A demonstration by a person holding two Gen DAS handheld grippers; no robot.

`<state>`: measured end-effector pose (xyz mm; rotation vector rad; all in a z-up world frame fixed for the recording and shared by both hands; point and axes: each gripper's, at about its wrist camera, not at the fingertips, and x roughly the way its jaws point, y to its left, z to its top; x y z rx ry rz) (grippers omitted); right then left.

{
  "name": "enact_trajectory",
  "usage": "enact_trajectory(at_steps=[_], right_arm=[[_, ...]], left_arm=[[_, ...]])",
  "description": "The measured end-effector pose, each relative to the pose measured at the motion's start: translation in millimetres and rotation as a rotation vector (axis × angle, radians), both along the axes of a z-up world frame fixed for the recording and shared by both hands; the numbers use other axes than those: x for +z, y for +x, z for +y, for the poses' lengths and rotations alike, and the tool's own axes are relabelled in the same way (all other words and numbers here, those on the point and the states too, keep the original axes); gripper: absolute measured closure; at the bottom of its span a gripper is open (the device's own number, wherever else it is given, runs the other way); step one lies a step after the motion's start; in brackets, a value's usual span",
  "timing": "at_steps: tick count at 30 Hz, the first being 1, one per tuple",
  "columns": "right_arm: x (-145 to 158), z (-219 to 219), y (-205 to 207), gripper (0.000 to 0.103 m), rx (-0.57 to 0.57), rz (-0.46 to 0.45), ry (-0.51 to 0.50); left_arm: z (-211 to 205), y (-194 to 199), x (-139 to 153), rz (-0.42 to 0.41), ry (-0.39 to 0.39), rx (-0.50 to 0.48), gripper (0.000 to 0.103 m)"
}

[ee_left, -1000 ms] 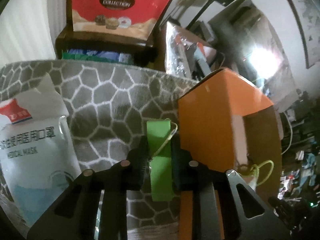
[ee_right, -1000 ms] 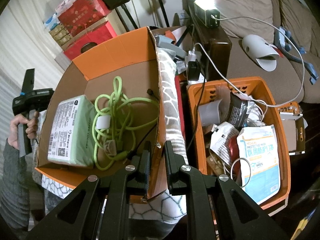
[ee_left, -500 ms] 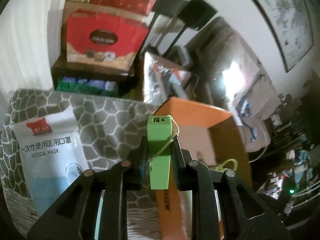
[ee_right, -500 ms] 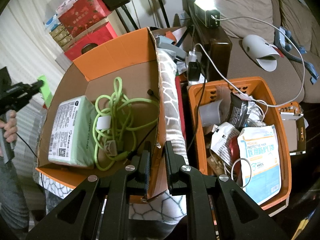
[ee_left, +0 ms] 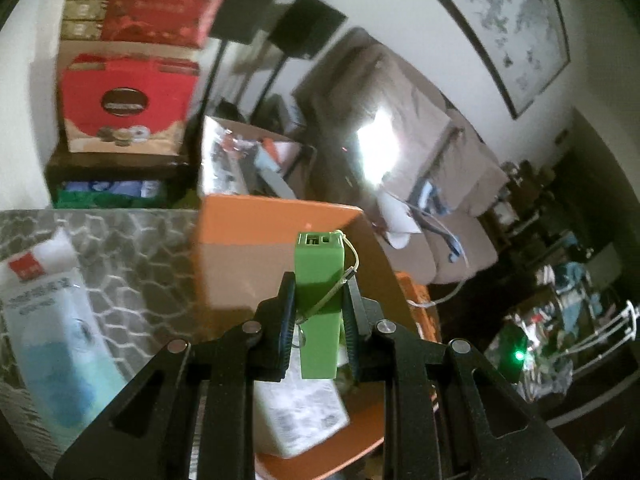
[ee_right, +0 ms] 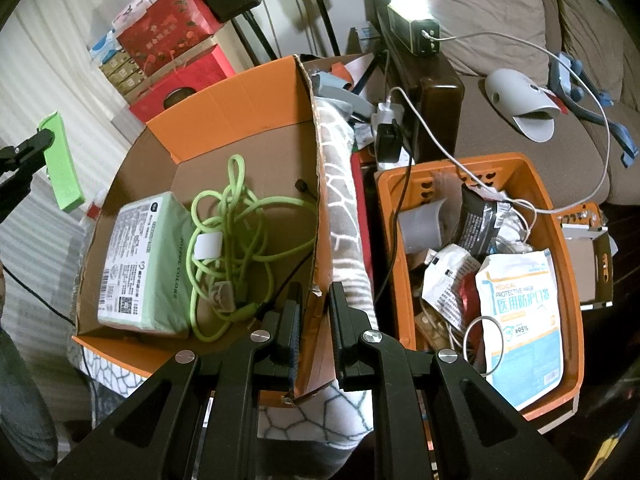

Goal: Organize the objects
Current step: 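Lift the green power bank and carry it over the box with the left gripper, then lower the power bank beside the lime-green cable and open the left gripper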

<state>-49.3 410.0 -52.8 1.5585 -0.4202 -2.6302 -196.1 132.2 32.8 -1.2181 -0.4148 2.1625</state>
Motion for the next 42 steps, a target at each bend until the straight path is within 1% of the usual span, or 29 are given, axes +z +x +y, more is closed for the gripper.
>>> enact_trajectory(at_steps=[6, 8, 14, 22, 26, 31, 33, 42], right_arm=[[-0.1, -0.5, 0.1, 0.091, -0.001, 0.001, -0.003], [0.4, -1.4, -0.3, 0.091, -0.001, 0.001, -0.006], [0.7, -2.1, -0.8, 0.091, -0.001, 0.002, -0.009], [0.8, -2.1, -0.9, 0.091, -0.002, 0.001, -0.009], [0.7, -1.7, -0.8, 0.091, -0.002, 0.002, -0.009], [0.7, -2.0, -0.8, 0.091, -0.001, 0.001, -0.009], [0.6, -1.5, -0.7, 0.091, -0.002, 0.002, -0.01], [0.5, -2.2, -1.0, 0.091, -0.002, 0.002, -0.008]], left_arm=[[50.6, 11.8, -21.1, -0.04, -0.02, -0.079, 0.083], [61.5, 14.6, -26.8, -0.053, -0.014, -0.093, 0.083], [89.5, 20.3, -47.1, -0.095, -0.026, -0.114, 0.083], [115.7, 27.2, -64.0, -0.113, -0.054, -0.134, 0.083], [129.7, 30.4, -77.0, -0.131, -0.075, -0.142, 0.083], [150.0, 32.4, -97.0, -0.151, -0.141, -0.159, 0.083], [155.4, 33.2, -104.1, -0.162, -0.153, -0.16, 0.083], [162.4, 38.5, -112.2, -0.154, -0.204, -0.175, 0.083]])
